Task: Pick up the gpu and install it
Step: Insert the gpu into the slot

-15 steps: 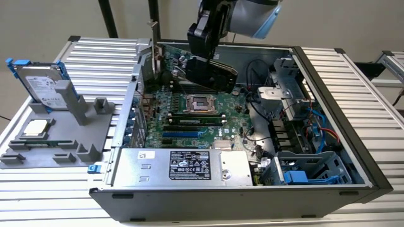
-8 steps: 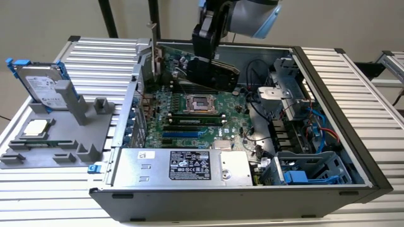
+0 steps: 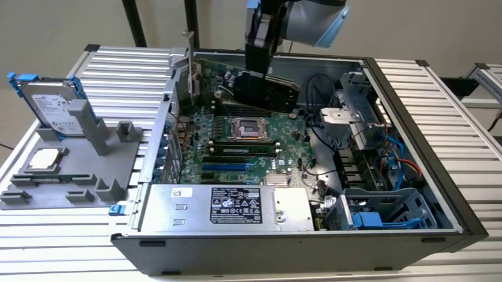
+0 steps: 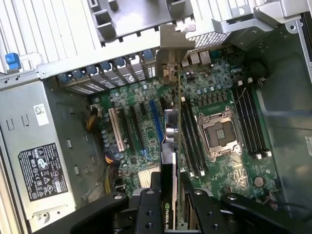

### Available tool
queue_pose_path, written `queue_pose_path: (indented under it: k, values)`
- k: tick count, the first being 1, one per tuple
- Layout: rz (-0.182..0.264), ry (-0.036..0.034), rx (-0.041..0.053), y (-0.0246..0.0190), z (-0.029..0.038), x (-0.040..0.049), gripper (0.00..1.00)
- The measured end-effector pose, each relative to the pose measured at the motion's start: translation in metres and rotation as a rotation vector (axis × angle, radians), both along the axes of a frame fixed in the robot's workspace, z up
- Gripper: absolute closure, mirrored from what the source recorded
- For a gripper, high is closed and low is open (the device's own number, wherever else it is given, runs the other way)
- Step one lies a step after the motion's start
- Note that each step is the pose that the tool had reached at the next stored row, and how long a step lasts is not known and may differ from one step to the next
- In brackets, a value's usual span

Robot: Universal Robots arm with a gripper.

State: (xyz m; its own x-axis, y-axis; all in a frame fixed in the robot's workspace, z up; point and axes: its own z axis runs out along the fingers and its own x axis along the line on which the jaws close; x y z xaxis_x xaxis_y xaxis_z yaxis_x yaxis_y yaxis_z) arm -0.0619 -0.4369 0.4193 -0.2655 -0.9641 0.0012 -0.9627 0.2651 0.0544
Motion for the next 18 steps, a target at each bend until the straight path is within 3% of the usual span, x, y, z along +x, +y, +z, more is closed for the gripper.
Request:
queue_pose_path:
  k: [18]
  values:
    - [0.167, 0.0001, 0.0000, 0.0000, 0.0000, 0.0042, 1.00]
